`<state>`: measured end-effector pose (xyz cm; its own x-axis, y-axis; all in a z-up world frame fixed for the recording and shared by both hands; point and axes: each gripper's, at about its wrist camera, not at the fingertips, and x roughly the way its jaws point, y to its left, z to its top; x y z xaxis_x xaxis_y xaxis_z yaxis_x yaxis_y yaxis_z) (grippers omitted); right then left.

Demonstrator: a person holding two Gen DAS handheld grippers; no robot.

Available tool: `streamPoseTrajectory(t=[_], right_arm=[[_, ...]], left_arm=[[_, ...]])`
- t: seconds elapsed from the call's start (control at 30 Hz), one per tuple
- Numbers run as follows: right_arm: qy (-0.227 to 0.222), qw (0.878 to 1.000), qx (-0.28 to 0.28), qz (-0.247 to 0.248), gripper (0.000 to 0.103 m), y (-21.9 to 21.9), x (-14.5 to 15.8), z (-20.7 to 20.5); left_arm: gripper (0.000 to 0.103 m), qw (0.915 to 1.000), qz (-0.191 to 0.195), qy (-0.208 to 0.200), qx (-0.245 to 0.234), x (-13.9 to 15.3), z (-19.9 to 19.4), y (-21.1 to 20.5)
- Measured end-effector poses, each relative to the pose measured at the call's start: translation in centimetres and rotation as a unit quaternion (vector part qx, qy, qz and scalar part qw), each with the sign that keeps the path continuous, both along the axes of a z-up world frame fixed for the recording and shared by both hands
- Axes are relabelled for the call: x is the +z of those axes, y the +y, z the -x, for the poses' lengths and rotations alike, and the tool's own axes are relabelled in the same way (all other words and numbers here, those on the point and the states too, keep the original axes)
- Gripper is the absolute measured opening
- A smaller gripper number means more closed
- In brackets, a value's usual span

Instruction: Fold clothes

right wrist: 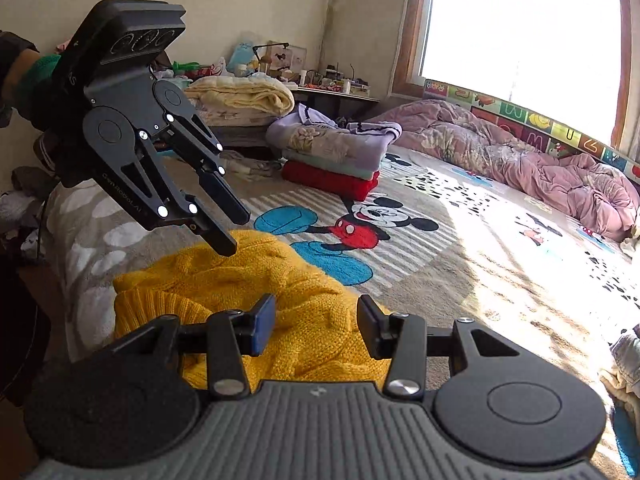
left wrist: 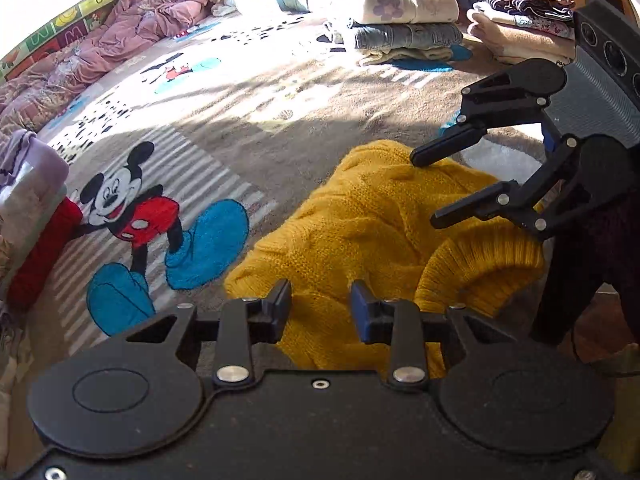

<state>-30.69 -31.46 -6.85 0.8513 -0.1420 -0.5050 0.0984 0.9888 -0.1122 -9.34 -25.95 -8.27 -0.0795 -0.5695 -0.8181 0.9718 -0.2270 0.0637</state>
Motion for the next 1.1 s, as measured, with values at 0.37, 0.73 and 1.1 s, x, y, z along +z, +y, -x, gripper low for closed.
streamPoseTrajectory(t=[0.37, 0.73, 1.1], right_arm=[[0.008, 0.999, 0.049, 0.016, 0.048, 1.1, -3.4, 3.6], [0.002, 0.999, 0.023, -0.023, 0.054, -2.9, -1.8, -0.2], [0.017, 0.999, 0.025, -0.038, 0.053, -3.3, -3.5, -0.5]], left_arm=[[0.044, 0.9959, -0.025, 0.009, -0.087, -0.4, 1.9, 2.8], [0.043, 0.9984, 0.002, -0.026, -0.051, -1.1, 0.3, -0.8], [0.044, 0.9975, -0.006, -0.042, -0.056, -1.7, 0.8, -1.0]])
